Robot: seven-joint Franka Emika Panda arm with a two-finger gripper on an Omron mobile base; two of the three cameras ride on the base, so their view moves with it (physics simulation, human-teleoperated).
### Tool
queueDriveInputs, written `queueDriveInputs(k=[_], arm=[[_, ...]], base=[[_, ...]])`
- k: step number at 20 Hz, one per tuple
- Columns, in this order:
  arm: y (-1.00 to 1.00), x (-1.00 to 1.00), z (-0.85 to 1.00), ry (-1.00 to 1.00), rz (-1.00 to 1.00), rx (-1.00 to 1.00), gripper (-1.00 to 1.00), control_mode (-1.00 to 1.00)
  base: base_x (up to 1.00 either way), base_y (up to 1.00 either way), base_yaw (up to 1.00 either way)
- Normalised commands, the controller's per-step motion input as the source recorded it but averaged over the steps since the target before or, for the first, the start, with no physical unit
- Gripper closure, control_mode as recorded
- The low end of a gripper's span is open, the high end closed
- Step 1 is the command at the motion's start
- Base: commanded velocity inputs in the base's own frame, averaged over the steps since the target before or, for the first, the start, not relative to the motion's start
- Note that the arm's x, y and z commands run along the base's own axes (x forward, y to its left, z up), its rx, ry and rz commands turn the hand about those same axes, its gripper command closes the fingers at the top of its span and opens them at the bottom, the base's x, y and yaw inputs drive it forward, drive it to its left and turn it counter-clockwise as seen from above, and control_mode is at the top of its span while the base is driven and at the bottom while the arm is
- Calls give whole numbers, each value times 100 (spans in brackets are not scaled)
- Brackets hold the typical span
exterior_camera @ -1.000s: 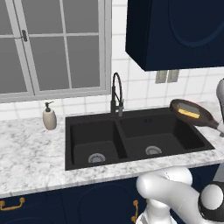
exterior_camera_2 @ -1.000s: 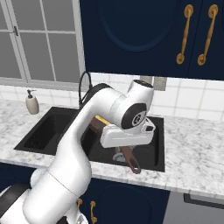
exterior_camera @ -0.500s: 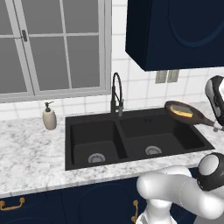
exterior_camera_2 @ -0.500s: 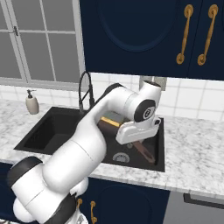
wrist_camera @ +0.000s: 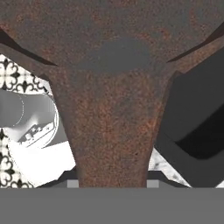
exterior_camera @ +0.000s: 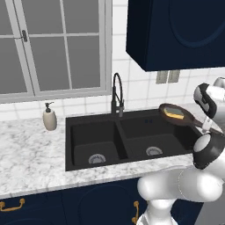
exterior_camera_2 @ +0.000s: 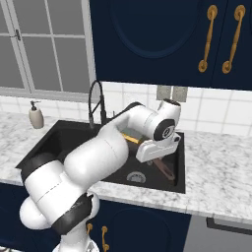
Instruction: Pick the pan and sponge and place them into the sink. Then turn on the water.
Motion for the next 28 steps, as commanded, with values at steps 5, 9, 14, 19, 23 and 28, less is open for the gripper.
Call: queueDriveInputs(k=[5, 9, 14, 19, 23, 28], arm=[[-25, 48, -53, -3, 4, 0, 100, -100], [0, 32, -13, -10, 9, -1, 100, -100], [0, 22, -1, -3, 9, -4, 100, -100], [2, 6, -20, 0, 3, -4, 100, -100], [13, 2, -32, 0, 0, 0, 100, -100], [39, 16, -16, 0, 0, 0, 100, -100]], base=[[0, 0, 0], [0, 0, 0], [0, 0, 0], [0, 0, 0], [0, 0, 0], [0, 0, 0]])
